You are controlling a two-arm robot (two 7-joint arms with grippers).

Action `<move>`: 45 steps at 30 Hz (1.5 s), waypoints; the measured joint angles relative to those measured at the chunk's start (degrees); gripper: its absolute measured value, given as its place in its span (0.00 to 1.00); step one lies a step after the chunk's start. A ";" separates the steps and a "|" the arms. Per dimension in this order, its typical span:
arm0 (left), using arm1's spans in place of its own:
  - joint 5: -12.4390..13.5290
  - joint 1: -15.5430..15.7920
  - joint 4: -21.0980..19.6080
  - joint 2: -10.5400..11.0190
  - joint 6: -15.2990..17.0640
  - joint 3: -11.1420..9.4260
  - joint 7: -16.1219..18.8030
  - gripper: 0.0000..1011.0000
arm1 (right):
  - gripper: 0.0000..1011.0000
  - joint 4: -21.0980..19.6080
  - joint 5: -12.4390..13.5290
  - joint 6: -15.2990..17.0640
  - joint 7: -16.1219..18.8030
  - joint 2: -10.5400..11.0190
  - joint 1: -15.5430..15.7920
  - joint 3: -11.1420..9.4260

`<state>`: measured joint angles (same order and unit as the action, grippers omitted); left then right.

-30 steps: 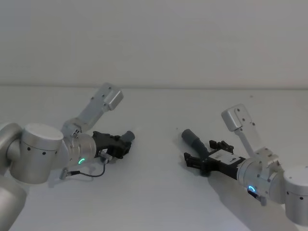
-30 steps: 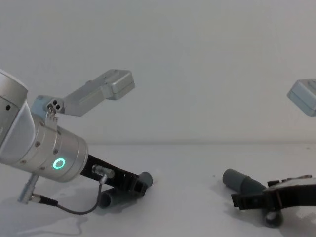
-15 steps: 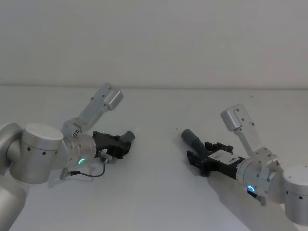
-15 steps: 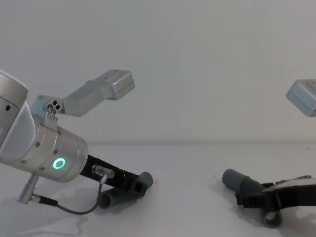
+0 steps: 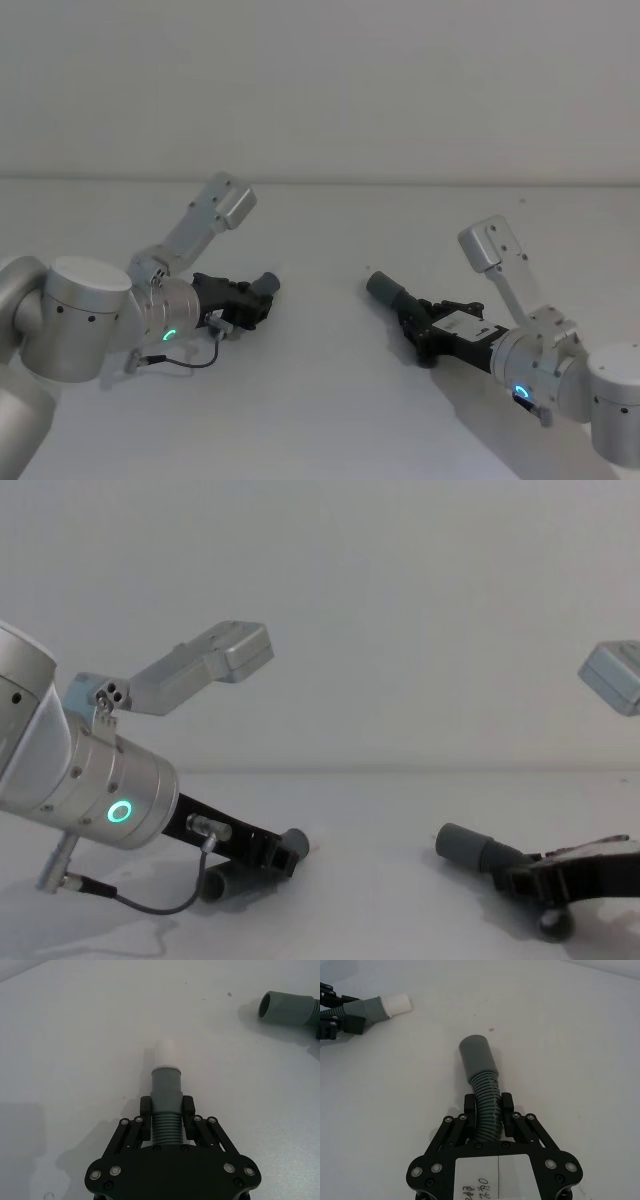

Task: Use both hands to pick up one end of the pipe from the table, align the ends, and insert them.

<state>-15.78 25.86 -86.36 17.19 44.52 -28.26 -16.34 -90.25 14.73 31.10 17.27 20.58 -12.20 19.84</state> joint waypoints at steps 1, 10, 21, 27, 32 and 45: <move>0.00 0.00 0.00 0.00 0.00 0.00 0.00 0.35 | 0.29 0.00 0.00 0.00 0.00 -0.01 0.00 0.00; 0.01 0.00 0.00 0.00 0.00 -0.01 0.00 0.35 | 0.29 0.00 -0.03 0.04 0.00 -0.03 0.01 0.00; 1.50 0.35 -0.18 0.16 -1.35 -0.76 0.36 0.35 | 0.29 -0.34 -0.72 -2.23 0.85 0.26 -0.02 0.28; 2.90 0.99 -0.83 0.40 -3.55 -1.39 0.61 0.35 | 0.29 -1.10 -1.30 -5.39 1.65 0.75 -0.35 0.53; 4.11 1.83 -1.54 0.77 -5.95 -1.81 0.58 0.35 | 0.29 -1.78 -1.84 -8.70 2.59 1.34 -0.88 0.73; 5.67 4.86 -2.42 3.71 -12.63 -3.00 -4.93 0.35 | 0.29 -2.90 -2.24 -16.53 8.60 5.40 -3.30 1.63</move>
<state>-10.11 30.72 -88.78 20.90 31.89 -31.26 -21.27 -93.15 12.49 14.57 25.87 25.98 -15.50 21.47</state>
